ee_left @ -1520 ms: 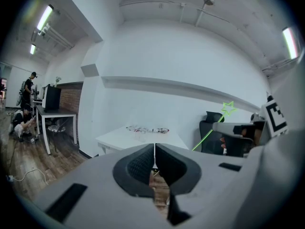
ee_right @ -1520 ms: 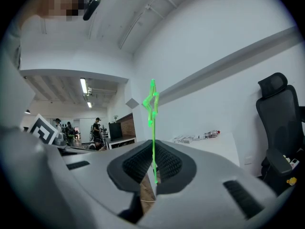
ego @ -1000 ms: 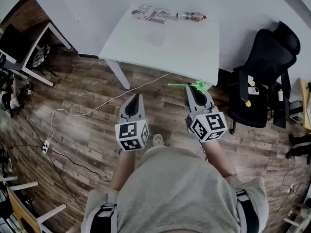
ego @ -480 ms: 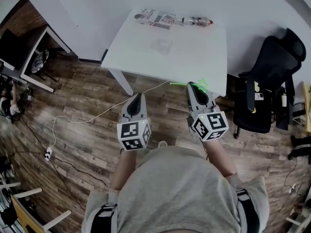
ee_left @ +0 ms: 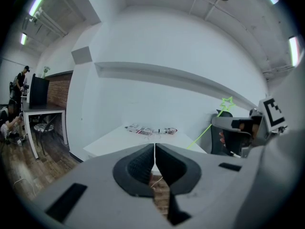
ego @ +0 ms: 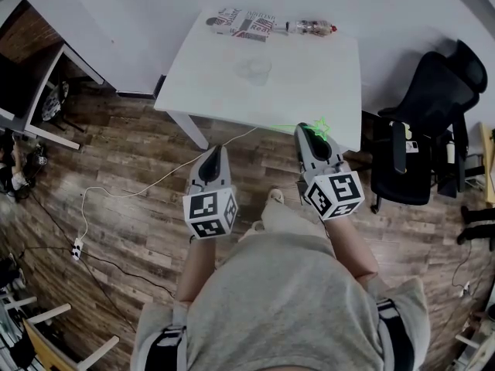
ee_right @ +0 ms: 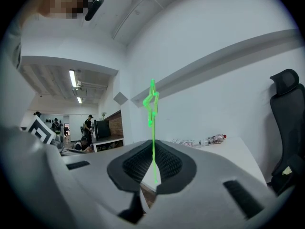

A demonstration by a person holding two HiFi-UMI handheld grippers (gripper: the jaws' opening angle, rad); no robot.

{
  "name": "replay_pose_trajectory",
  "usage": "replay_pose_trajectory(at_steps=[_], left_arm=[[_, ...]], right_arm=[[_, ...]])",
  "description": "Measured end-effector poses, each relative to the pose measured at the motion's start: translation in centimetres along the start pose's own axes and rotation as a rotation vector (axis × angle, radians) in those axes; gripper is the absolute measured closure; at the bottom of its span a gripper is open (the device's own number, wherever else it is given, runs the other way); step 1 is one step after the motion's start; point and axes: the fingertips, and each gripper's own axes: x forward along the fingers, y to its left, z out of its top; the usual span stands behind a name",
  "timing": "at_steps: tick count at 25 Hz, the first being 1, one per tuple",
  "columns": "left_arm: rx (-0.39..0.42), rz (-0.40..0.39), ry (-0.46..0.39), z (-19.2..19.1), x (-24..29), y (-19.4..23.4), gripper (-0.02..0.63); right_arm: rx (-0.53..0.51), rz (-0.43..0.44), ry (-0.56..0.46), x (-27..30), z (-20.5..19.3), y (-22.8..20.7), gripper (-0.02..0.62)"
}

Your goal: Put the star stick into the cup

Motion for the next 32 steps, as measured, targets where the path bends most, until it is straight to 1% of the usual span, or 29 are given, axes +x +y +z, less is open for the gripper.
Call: replay_pose_trajectory(at_steps=[6,15,25,32], left_arm=[[-0.002,0.001,0.007,-0.1,2.4,0.5,0.597],[-0.013,0.029,0.011,1.6,8.5,3.1,0.598],[-0.018,0.049,0.028,3.6,14.6,5.0,0.597],[-0.031,0.069,0.046,4.0,17.8,6.1,0.597]], right_arm=[[-0.008,-0.001,-0.008,2.5,0.3,-1.9,0.583],[-0.017,0.028,-0.015,10.1,1.2,-4.6,0.583],[-0.002,0.047,0.018,17.2,1.0,-7.6,0.583],[0.004,0.059,0.065,21.1,-0.6,-9.4,0.583]])
